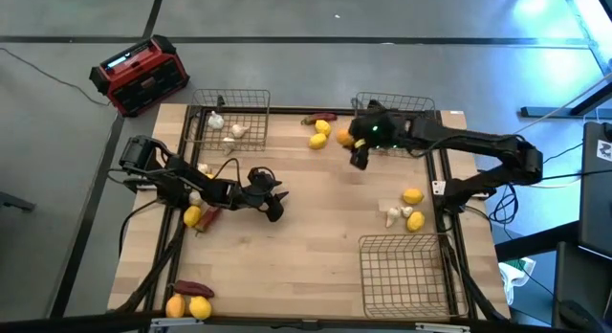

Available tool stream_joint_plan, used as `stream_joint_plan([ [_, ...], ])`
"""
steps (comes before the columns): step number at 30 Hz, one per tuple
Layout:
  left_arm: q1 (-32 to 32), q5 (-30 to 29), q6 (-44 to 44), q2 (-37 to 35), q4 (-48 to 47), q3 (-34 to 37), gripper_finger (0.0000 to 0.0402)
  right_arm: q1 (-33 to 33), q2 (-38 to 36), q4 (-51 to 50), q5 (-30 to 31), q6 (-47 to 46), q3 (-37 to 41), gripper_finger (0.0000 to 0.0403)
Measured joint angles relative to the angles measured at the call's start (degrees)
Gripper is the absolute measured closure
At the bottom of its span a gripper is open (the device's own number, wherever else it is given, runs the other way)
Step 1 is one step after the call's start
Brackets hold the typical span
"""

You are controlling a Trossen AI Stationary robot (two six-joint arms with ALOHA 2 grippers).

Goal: Sort produce into baskets
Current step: Put the yellow lemon into the top right wire basket

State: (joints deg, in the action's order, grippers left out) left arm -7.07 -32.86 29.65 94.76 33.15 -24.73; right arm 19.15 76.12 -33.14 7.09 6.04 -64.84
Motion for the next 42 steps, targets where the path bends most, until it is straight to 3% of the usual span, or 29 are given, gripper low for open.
stream_joint_plan([
  [19,0.0,0.0,0.0,0.0,0.0,0.0,0.02,26.34,-3.96,-12.8,-0.27,0.26,0.0,0.0169],
  [26,0.0,0.0,0.0,0.0,0.0,0.0,0.02,35.28,-2.23,-12.99,-5.43,-0.33,1.36,0.0169],
  [34,0.0,0.0,-0.01,0.0,0.0,0.0,0.02,40.09,3.54,-12.13,-5.81,-0.49,5.17,0.0169],
  [42,0.0,0.0,-0.02,0.0,0.0,0.0,0.02,40.16,7.86,-11.76,-5.58,-1.55,5.38,0.0169],
])
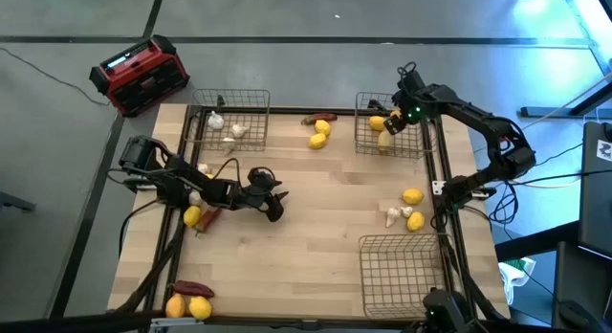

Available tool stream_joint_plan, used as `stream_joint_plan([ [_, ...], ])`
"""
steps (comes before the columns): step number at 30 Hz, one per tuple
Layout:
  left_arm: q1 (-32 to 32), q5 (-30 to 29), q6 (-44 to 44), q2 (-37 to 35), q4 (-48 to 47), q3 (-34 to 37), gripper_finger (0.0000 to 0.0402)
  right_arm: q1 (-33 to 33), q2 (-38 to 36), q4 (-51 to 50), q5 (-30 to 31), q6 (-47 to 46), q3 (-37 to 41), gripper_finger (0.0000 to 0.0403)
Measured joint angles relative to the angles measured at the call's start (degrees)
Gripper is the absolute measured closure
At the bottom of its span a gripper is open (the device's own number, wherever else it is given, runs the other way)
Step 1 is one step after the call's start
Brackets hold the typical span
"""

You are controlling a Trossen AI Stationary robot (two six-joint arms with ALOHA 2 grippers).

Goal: Sort produce into baskets
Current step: Put the yellow lemon into the top right wire basket

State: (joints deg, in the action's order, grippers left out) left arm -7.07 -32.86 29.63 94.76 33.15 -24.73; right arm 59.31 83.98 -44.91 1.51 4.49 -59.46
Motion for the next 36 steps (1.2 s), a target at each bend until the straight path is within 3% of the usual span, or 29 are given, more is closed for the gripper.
stream_joint_plan([
  [9,0.0,0.02,0.0,0.0,-0.02,0.0,0.02,-0.02,3.61,-0.8,1.96,-0.15,0.0,0.0169],
  [36,0.0,0.0,0.0,0.0,-0.11,0.0,0.02,-0.02,3.5,-3.26,2.43,0.28,0.0,0.0137],
])
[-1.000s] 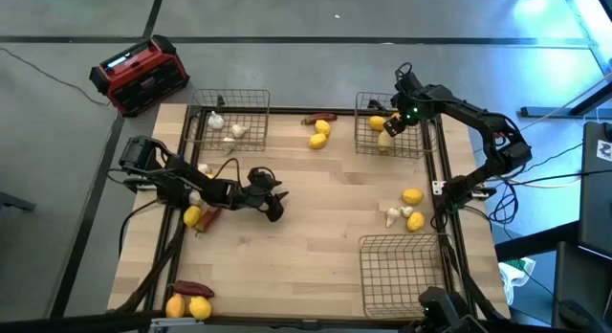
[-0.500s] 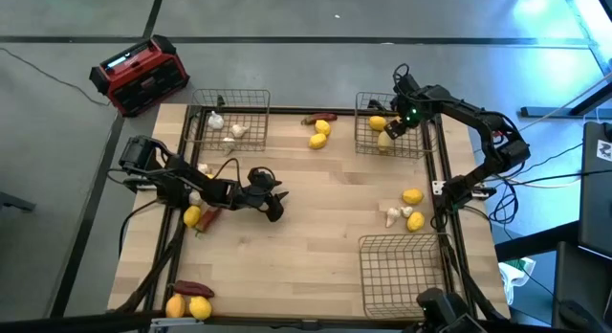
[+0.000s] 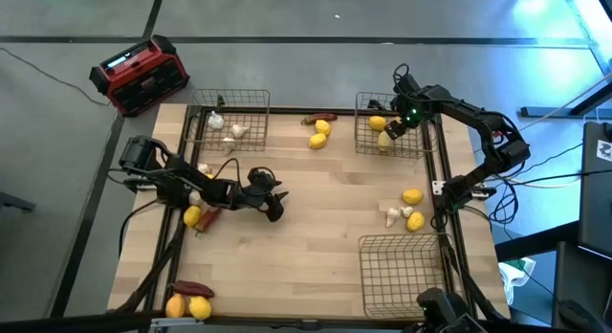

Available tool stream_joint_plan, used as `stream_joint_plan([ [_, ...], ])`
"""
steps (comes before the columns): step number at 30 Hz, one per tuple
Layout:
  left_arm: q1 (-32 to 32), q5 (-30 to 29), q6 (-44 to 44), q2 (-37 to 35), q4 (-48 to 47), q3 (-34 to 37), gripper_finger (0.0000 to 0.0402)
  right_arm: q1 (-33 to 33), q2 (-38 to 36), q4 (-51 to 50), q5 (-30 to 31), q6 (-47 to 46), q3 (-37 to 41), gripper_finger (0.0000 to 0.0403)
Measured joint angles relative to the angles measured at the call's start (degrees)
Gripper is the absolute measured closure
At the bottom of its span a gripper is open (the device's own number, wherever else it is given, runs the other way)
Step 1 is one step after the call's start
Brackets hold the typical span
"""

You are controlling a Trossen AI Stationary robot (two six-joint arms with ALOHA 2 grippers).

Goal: Sort produce into baskets
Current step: Put the yellow lemon into the top right wire basket

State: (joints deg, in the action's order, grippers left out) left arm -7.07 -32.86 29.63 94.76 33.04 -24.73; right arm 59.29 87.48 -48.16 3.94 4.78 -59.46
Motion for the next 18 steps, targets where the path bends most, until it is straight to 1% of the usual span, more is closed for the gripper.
stream_joint_plan([
  [4,-0.01,0.0,0.22,0.0,-0.02,0.0,0.02,-0.01,0.0,0.48,0.7,-0.4,0.38,0.0137],
  [9,0.0,0.0,0.28,0.0,-0.07,0.0,0.02,0.0,0.0,0.17,3.54,-0.42,1.16,0.0136],
  [18,0.0,0.0,0.35,0.0,-0.09,0.0,0.02,0.0,0.0,0.52,3.54,-0.42,1.18,0.0136],
])
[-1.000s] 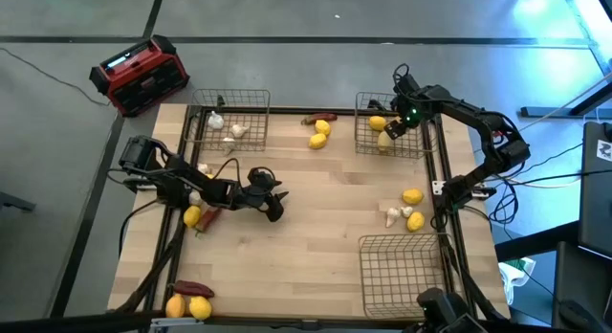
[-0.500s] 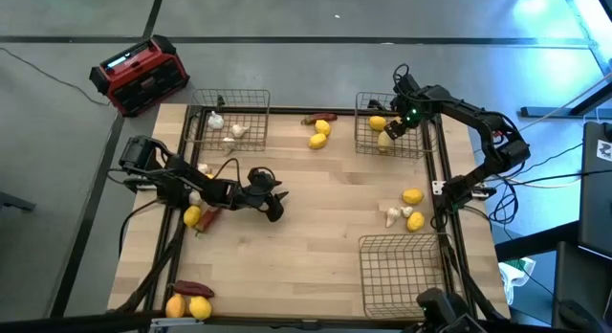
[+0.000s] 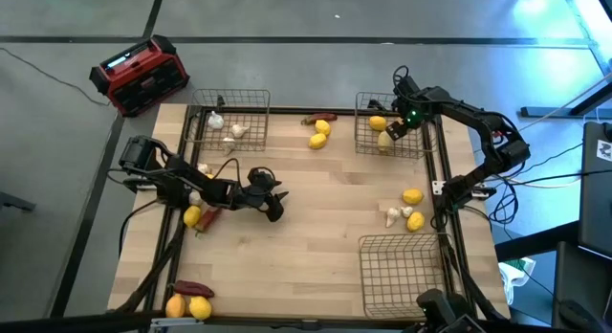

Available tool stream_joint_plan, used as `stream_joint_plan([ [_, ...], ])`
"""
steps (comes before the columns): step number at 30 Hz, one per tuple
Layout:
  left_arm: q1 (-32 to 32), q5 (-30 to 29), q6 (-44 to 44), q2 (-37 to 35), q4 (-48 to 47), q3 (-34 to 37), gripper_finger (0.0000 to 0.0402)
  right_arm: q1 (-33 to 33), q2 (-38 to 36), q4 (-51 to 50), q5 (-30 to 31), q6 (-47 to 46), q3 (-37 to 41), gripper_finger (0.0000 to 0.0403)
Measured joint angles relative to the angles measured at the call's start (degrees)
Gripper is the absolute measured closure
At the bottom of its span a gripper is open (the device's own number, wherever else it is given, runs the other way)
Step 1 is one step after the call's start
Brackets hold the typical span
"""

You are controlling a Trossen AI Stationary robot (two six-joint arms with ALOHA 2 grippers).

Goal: Sort produce into baskets
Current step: Put the yellow lemon into the top right wire basket

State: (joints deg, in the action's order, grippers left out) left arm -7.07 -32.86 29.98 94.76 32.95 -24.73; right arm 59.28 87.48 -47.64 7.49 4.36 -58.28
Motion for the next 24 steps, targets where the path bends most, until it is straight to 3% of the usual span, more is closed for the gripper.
stream_joint_plan([
  [11,-0.01,0.0,0.11,0.0,0.0,0.0,0.02,-0.01,0.0,-0.02,0.01,-0.45,0.0,0.0133],
  [19,-0.01,0.0,0.11,0.0,0.0,0.0,0.02,-0.02,0.0,0.0,0.01,-1.34,0.0,0.008],
  [24,0.0,0.0,0.11,0.0,0.0,0.0,0.02,-0.02,0.0,0.05,0.02,-1.31,0.0,0.0068],
])
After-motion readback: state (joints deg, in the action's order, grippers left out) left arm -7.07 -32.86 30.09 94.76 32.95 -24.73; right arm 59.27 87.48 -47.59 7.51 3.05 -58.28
